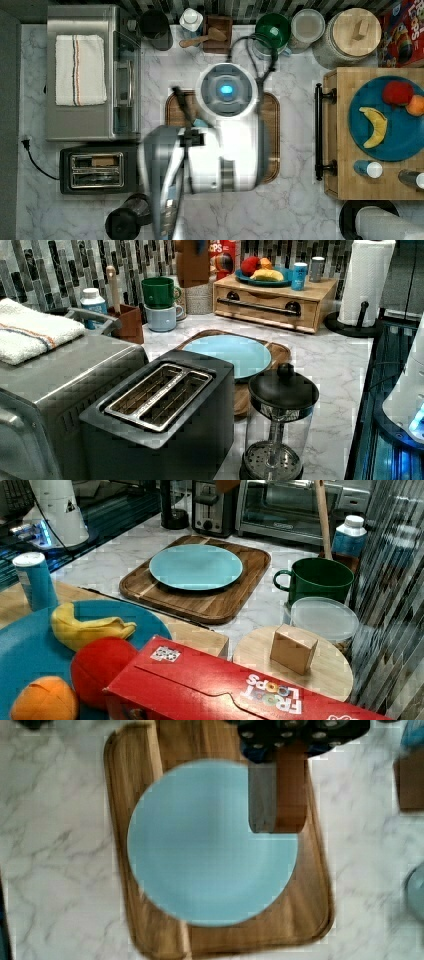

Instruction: Pick up the toast.

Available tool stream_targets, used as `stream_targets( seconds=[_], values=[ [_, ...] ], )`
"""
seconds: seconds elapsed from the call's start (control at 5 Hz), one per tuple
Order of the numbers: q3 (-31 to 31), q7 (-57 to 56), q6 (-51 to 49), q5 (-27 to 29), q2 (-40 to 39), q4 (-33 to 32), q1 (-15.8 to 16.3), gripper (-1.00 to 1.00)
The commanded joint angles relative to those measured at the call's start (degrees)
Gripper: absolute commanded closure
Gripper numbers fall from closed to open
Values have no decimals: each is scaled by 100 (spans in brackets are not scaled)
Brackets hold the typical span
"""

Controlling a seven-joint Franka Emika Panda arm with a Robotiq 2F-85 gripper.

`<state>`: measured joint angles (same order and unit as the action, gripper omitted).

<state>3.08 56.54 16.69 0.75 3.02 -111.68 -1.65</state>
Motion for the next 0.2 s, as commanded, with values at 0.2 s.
stream_targets(
  seconds=[0.2],
  values=[
    [-32, -733, -100, 87, -20, -110, -103, 100]
  ],
)
